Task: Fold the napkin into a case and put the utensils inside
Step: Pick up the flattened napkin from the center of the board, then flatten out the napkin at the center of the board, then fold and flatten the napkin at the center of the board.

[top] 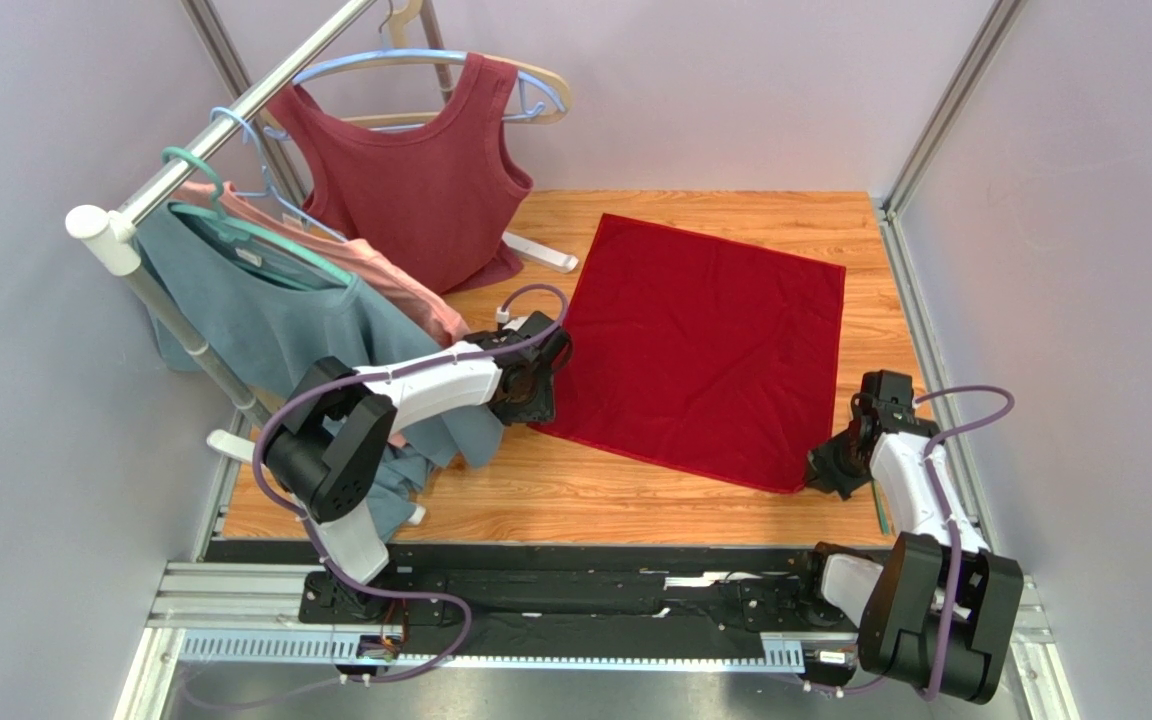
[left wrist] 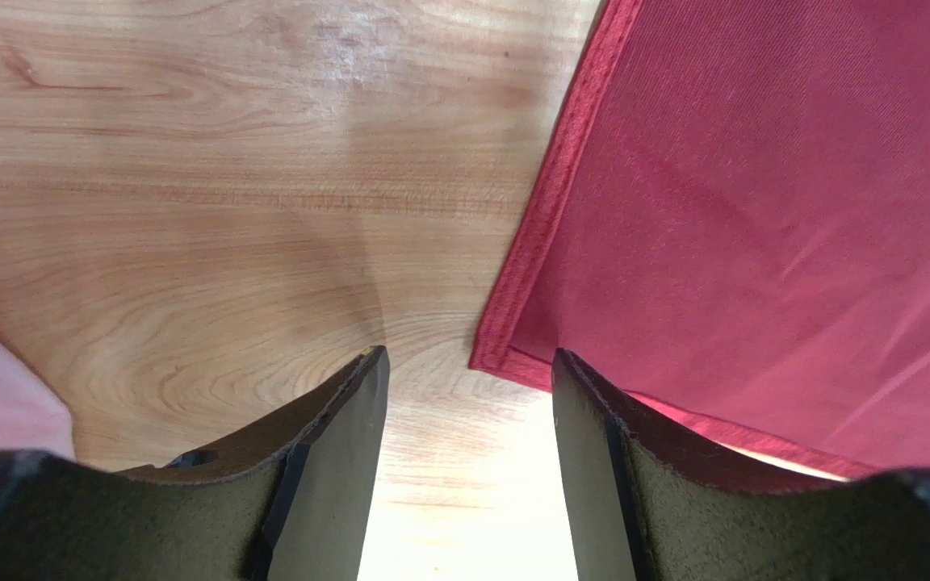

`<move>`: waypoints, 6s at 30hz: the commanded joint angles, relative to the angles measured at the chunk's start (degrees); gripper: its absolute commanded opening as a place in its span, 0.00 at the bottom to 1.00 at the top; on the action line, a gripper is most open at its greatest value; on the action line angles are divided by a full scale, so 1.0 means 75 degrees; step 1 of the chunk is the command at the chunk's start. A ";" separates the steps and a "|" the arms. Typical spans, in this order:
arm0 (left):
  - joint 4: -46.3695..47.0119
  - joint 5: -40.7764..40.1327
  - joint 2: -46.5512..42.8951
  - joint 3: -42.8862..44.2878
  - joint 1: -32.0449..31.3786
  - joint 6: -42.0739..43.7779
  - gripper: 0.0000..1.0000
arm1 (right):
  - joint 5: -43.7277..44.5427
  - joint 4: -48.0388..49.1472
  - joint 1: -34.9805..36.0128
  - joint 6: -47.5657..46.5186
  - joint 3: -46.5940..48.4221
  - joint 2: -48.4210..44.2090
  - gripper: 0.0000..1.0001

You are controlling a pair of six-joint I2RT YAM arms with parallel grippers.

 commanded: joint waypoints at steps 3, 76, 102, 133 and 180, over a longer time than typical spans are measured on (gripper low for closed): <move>-0.0063 -0.0012 0.0302 0.0273 0.0011 -0.0784 0.61 | -0.0140 0.0192 0.0032 0.0000 -0.0120 -0.0189 0.00; 0.2889 0.1443 0.3580 0.8135 0.1383 0.3480 0.00 | -0.0409 0.2184 0.0125 -0.1875 0.6792 0.4338 0.00; 0.0420 0.0997 0.1453 0.5008 0.1652 0.2801 0.00 | -0.0715 -0.0053 0.0500 -0.1723 0.3727 0.2133 0.00; -0.0180 0.1828 0.1146 0.2570 0.1488 0.2180 0.00 | 0.0083 -0.0077 0.0500 -0.1653 0.2014 0.2131 0.00; -0.0450 0.2156 -0.0294 0.1059 0.1148 0.1781 0.00 | 0.0399 -0.1729 0.0489 -0.0586 0.1814 0.0900 0.00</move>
